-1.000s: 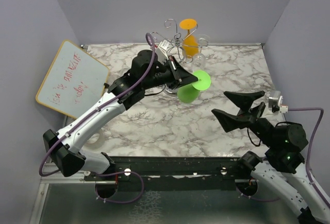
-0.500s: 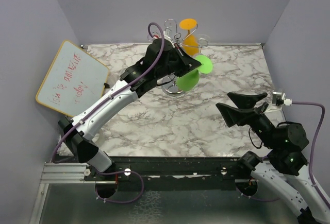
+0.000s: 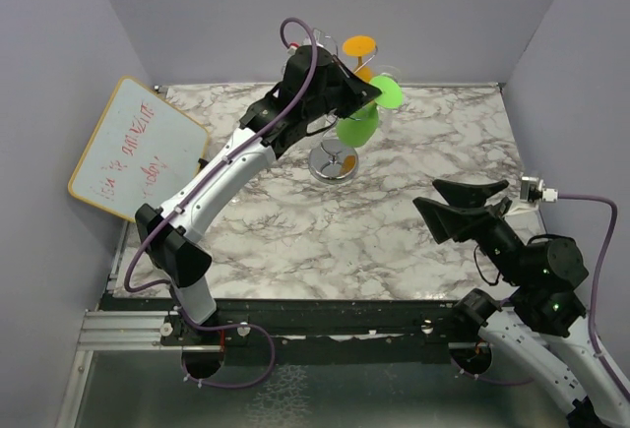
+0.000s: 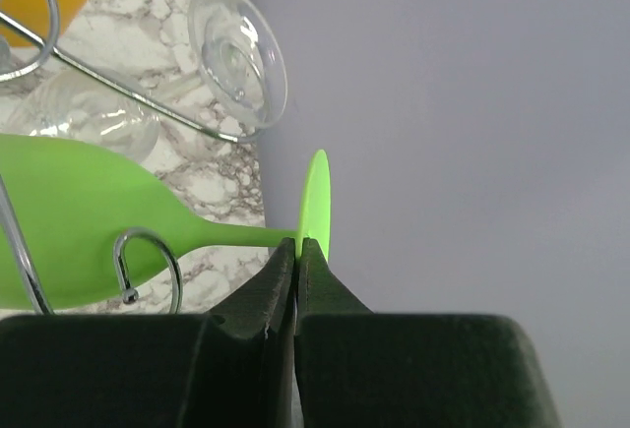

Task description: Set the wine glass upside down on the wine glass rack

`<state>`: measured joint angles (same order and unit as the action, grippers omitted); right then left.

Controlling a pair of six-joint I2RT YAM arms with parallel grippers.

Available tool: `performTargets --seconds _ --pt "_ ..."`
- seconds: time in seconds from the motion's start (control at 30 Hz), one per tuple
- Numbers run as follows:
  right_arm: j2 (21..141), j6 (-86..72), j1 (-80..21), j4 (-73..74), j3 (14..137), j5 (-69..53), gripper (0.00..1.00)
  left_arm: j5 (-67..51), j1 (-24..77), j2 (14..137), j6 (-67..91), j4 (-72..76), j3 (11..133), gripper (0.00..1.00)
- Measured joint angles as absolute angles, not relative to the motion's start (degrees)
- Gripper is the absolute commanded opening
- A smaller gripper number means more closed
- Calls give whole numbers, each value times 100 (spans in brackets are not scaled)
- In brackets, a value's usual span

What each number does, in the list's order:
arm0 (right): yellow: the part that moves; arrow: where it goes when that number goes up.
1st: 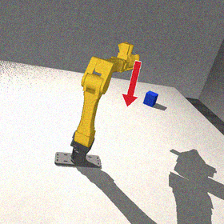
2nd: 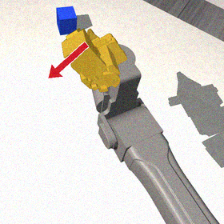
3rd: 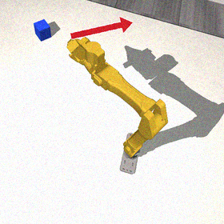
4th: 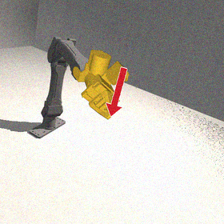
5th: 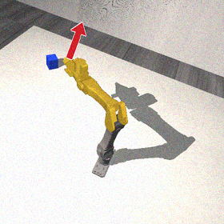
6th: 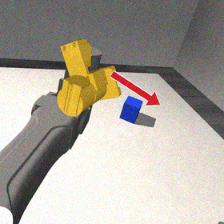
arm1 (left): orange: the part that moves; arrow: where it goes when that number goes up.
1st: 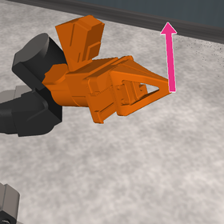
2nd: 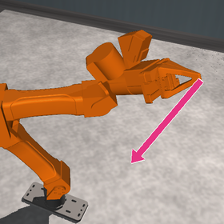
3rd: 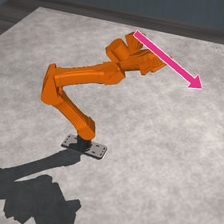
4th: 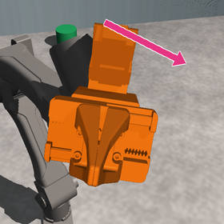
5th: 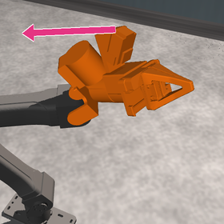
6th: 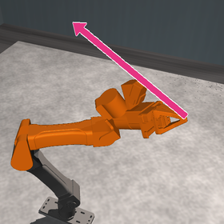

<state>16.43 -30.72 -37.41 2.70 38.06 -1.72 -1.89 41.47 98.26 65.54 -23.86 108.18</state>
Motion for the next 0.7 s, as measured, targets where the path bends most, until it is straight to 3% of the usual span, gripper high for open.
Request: performTargets --seconds 0.43,0.7 --pt "1406 -3358 -3741 274 3903 -78 100 -165 3782 9878 6528 -2554 10965 0" --pt "1490 -3448 -3741 276 3903 -21 100 -49 3701 9537 6545 -2471 10298 0"
